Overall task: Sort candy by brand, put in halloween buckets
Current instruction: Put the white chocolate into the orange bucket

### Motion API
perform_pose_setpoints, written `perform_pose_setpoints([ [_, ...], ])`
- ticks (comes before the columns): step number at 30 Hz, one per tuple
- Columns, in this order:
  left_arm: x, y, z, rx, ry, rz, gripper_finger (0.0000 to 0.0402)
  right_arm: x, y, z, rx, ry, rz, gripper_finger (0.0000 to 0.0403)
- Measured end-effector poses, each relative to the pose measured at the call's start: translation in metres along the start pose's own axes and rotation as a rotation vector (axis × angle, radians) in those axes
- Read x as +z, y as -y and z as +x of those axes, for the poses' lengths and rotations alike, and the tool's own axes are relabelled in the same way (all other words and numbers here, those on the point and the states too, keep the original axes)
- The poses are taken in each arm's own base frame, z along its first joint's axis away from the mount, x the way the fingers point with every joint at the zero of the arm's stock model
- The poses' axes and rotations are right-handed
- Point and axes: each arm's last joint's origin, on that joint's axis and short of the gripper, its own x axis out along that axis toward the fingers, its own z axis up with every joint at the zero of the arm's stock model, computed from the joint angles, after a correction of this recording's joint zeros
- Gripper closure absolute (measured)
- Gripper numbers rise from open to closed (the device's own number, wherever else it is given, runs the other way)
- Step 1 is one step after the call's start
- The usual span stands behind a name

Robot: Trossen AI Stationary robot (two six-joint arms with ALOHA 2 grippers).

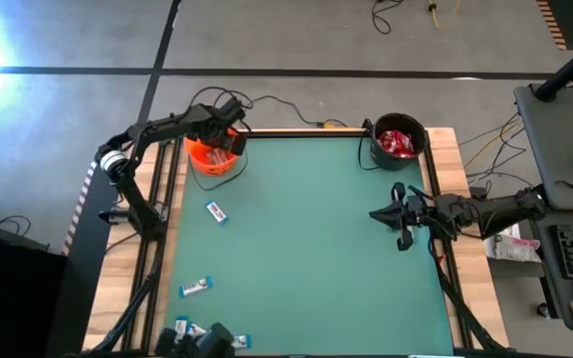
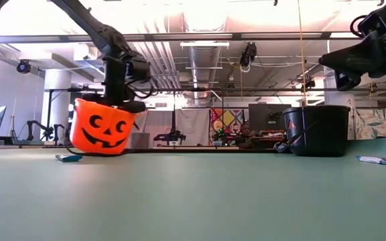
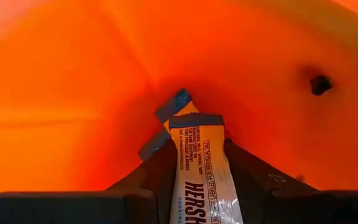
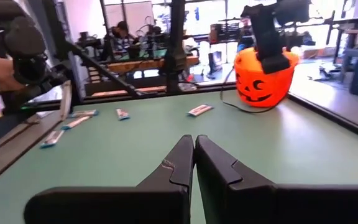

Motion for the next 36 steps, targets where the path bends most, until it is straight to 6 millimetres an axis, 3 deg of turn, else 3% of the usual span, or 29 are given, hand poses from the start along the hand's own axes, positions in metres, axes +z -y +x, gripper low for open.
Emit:
perform_pose_setpoints([
  [7, 0.007, -0.018, 0.008, 0.061, 0.007, -0.052, 0.0297, 0.000, 0.001, 0.000, -0.043, 0.007, 0.009, 0.0393],
  [14, 0.009, -0.016, 0.001, 0.054, 0.016, 0.013, 0.0264, 0.000, 0.001, 0.000, -0.045, 0.007, 0.009, 0.0393],
  [18, 0.012, -0.009, -0.027, 0.015, 0.092, 0.084, 0.0212, 0.000, 0.001, 0.000, -0.045, 0.007, 0.009, 0.0393],
  [23, 0.001, 0.001, -0.084, -0.054, 0.178, 0.184, 0.0145, 0.000, 0.001, 0.000, -0.045, 0.007, 0.009, 0.0393],
  [26, -0.025, 0.014, -0.129, -0.150, 0.237, 0.238, 0.0119, 0.000, 0.001, 0.000, -0.044, 0.007, 0.009, 0.0393],
  [30, -0.086, 0.038, -0.174, -0.296, 0.309, 0.312, 0.0110, 0.000, 0.001, 0.000, -0.044, 0.007, 0.009, 0.0393],
  [33, -0.138, 0.048, -0.185, -0.304, 0.391, 0.233, 0.0111, 0.000, 0.001, 0.000, -0.044, 0.006, 0.009, 0.0393],
  [36, -0.189, 0.055, -0.178, -0.338, 0.470, 0.046, 0.0108, 0.000, 0.001, 0.000, -0.044, 0.005, 0.009, 0.0393],
])
